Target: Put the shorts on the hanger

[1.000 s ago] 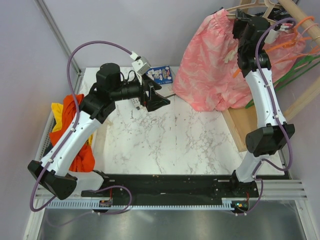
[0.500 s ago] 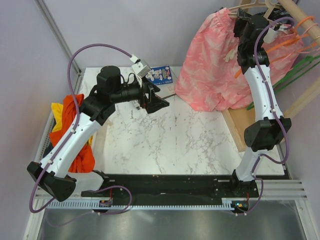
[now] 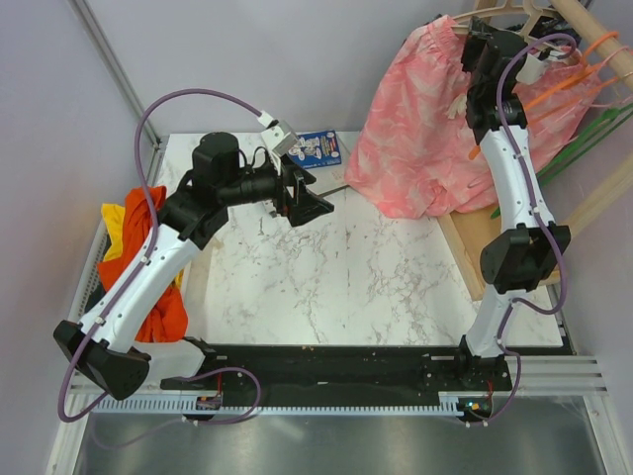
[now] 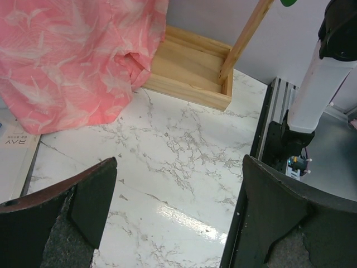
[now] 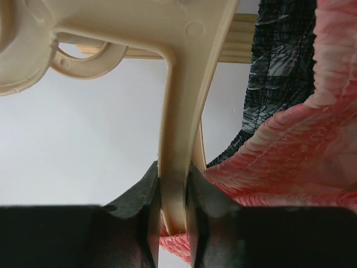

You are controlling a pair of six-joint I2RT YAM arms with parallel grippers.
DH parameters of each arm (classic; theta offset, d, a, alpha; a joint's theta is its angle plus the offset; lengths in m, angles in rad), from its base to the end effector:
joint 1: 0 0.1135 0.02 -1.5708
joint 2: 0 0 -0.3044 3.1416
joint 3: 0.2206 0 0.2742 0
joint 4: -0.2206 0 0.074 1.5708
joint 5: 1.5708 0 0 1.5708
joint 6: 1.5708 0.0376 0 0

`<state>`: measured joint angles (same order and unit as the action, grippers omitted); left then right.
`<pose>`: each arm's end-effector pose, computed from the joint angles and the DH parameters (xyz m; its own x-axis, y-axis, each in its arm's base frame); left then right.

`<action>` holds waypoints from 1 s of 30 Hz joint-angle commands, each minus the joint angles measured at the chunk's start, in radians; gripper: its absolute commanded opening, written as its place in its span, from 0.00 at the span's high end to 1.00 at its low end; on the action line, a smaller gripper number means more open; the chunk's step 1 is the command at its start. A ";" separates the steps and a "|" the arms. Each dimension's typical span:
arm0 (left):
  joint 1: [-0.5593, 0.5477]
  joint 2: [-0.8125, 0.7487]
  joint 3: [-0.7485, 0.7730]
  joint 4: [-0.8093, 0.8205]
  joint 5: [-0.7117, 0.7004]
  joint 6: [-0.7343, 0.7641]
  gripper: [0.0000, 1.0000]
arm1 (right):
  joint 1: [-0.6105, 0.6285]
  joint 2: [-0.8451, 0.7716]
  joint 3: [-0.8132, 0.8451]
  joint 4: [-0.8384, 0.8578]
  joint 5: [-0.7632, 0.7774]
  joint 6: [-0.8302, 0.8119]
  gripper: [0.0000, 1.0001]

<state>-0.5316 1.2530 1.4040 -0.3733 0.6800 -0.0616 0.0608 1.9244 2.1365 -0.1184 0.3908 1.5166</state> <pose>0.2303 -0.1629 0.4795 -0.2465 0.0894 -0.9650 0.9094 0.3656 -0.1984 0.4826 0.0150 0.5242 0.3270 0.9449 -0.0183 -0.0758 0.0456 0.9961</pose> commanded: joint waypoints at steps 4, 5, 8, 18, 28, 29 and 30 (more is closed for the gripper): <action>0.008 -0.030 -0.008 -0.001 -0.010 0.022 0.01 | -0.001 -0.028 -0.016 0.006 -0.023 -0.016 0.31; 0.008 -0.035 -0.008 -0.001 -0.010 0.017 0.01 | -0.001 -0.041 -0.029 0.006 -0.029 -0.018 0.19; 0.008 -0.041 -0.016 0.004 -0.008 0.009 0.00 | 0.002 -0.093 -0.072 0.005 -0.027 -0.038 0.02; 0.010 -0.099 -0.072 0.014 -0.002 -0.012 0.01 | 0.017 -0.252 -0.187 -0.023 -0.035 -0.075 0.02; 0.019 -0.156 -0.115 0.005 -0.028 -0.026 0.01 | 0.062 -0.369 -0.296 -0.029 -0.128 -0.117 0.02; 0.036 -0.170 -0.128 0.010 -0.031 -0.039 0.01 | 0.082 -0.395 -0.314 0.000 -0.147 -0.128 0.02; 0.051 -0.178 -0.134 0.017 -0.027 -0.049 0.01 | 0.092 -0.410 -0.360 0.023 -0.182 -0.145 0.02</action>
<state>-0.5175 1.1252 1.2922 -0.3725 0.6758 -0.0647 0.1093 1.5887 1.8568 -0.1539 0.3157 1.4277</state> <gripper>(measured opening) 0.993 0.982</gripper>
